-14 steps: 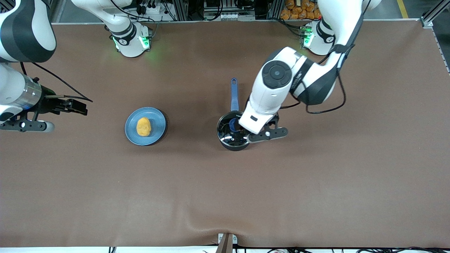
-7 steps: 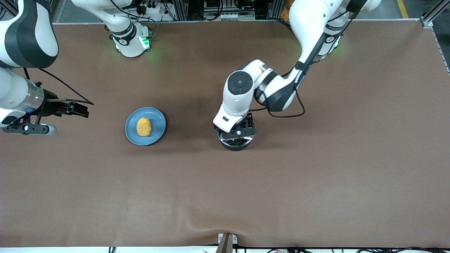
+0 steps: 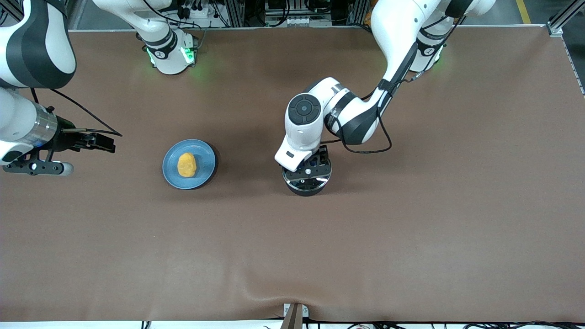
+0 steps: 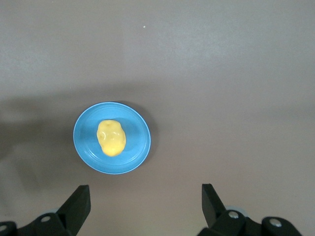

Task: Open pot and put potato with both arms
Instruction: 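Lift the glass lid off the pot with the left gripper, then set the lid beside the pot while the right gripper grasps the potato, then carry the potato over the pot with the right gripper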

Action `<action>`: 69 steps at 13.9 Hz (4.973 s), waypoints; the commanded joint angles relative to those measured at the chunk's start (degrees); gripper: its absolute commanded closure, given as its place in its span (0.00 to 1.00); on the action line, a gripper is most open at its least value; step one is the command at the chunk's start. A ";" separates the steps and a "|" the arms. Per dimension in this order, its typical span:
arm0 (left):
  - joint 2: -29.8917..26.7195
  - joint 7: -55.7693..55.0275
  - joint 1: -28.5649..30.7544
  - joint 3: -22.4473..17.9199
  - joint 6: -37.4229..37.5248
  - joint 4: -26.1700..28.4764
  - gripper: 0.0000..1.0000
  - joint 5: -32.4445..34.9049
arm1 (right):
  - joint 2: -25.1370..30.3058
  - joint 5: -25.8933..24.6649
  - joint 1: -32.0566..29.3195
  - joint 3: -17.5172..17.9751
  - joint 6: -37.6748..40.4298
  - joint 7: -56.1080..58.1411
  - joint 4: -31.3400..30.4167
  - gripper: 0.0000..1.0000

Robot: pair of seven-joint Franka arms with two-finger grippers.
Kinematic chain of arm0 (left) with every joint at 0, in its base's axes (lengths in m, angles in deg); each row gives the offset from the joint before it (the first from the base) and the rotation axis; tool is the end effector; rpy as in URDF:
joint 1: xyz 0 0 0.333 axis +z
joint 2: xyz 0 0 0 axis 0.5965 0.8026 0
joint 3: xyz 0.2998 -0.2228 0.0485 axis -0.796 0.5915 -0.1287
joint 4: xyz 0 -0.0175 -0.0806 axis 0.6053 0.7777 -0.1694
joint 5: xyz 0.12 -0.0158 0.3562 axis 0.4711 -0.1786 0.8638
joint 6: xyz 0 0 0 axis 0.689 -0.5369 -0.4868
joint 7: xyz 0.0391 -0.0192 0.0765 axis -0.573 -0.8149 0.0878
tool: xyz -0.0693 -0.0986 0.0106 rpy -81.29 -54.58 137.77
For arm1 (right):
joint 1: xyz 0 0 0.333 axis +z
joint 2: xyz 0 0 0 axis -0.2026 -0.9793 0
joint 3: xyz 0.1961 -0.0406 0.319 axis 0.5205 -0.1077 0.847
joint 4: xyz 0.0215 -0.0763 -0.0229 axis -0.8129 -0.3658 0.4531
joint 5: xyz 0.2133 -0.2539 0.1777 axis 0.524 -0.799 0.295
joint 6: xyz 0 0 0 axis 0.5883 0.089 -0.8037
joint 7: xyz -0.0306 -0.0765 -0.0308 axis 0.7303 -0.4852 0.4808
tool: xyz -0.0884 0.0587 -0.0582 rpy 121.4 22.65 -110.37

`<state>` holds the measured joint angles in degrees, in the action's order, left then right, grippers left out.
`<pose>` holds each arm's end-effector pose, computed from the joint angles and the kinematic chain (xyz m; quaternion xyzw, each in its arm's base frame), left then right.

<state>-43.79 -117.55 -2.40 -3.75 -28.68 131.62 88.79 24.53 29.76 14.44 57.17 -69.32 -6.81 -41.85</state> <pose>0.5471 -0.5153 0.3631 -0.9976 -0.0685 0.0080 0.0000 0.5768 0.0169 0.5677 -0.9969 0.0259 0.0736 0.0017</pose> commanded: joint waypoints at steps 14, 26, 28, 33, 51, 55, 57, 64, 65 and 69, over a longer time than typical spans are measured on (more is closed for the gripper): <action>2.14 1.86 0.17 -0.28 -1.61 2.16 0.00 0.90 | -0.24 0.78 -0.73 0.60 -0.53 0.27 -0.66 0.00; -0.57 1.42 1.66 -0.11 0.13 3.13 1.00 0.64 | -0.59 0.87 -0.82 0.60 -1.14 0.36 -0.75 0.00; -4.43 1.94 2.81 0.07 4.87 3.04 1.00 0.64 | -0.59 1.04 -0.82 0.60 -1.68 0.27 -0.92 0.00; -10.95 5.28 8.77 0.15 10.69 4.88 1.00 0.64 | 0.90 3.85 -0.73 0.60 -8.51 0.44 -8.99 0.00; -33.44 27.86 32.60 -0.11 -15.21 41.33 1.00 -2.79 | -8.32 4.21 9.03 4.11 -49.82 -3.33 -35.10 0.00; -32.06 33.74 35.67 -0.02 -22.42 50.13 1.00 -2.79 | -9.82 3.59 8.33 3.94 -50.54 -3.07 -35.29 0.00; -29.69 37.17 38.04 -0.02 -27.86 54.44 1.00 -2.62 | -10.78 3.41 8.24 4.03 -51.59 -3.33 -35.29 0.00; -19.13 39.30 37.79 -0.02 -35.71 54.99 1.00 -1.92 | -11.84 3.33 8.24 3.94 -52.21 -3.16 -35.55 0.50; -19.04 39.21 37.70 -0.02 -35.72 54.99 1.00 -1.83 | -11.84 3.33 8.24 3.94 -52.21 -3.07 -35.47 0.79; -18.95 39.04 37.70 0.24 -35.63 54.02 0.00 -1.82 | -10.62 3.50 8.76 4.20 -49.59 -3.68 -31.71 1.00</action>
<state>-62.54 -79.12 35.27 -3.86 -64.16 186.52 87.22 12.44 34.12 22.98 61.00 -120.04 -9.72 -75.52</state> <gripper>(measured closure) 0.392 0.339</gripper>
